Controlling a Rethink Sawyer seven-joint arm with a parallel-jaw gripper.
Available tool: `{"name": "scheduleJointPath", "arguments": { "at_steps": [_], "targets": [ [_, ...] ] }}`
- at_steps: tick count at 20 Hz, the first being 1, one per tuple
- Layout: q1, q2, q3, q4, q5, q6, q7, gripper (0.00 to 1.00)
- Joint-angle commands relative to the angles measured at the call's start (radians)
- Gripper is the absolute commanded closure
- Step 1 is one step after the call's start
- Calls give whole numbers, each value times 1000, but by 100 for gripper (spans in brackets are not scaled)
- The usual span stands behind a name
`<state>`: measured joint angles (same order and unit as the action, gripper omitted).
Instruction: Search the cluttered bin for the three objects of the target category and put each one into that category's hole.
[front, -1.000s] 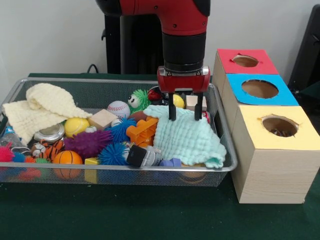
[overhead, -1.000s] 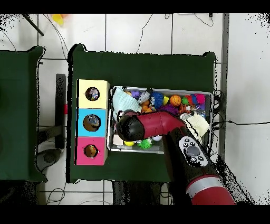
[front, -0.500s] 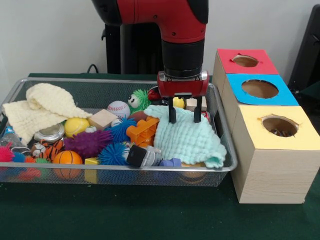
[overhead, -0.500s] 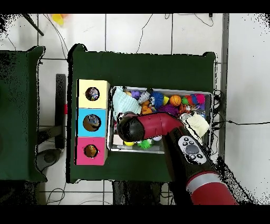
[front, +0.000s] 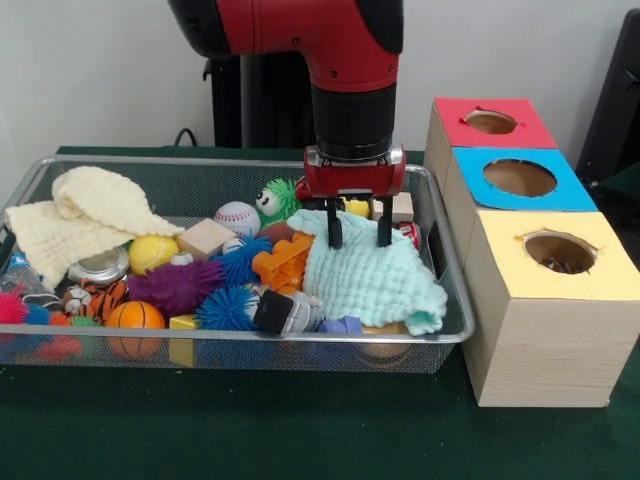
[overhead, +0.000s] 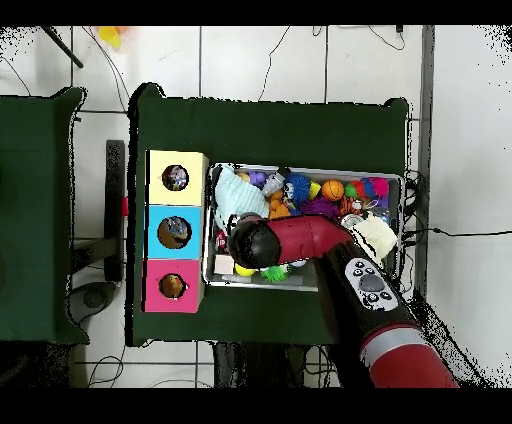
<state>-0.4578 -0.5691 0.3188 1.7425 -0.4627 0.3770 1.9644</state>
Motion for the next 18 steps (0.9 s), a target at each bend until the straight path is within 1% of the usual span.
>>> {"name": "scheduleJointPath", "arguments": {
  "at_steps": [1, 2, 4, 8, 10, 13, 18],
  "targets": [
    [-116, -121, 119, 73, 28, 124, -118, 0],
    [-129, -144, 130, 82, 37, 150, -133, 0],
    [-161, -151, 158, 89, 45, 171, -153, 0],
    [-220, -91, 211, 76, 29, 158, -180, 0],
    [-238, -86, 232, 68, 26, 178, -193, 0],
    [-254, -92, 252, 56, 24, 212, -201, 0],
    [-262, -71, 262, 25, -20, 208, -208, 0]
  ]
}}
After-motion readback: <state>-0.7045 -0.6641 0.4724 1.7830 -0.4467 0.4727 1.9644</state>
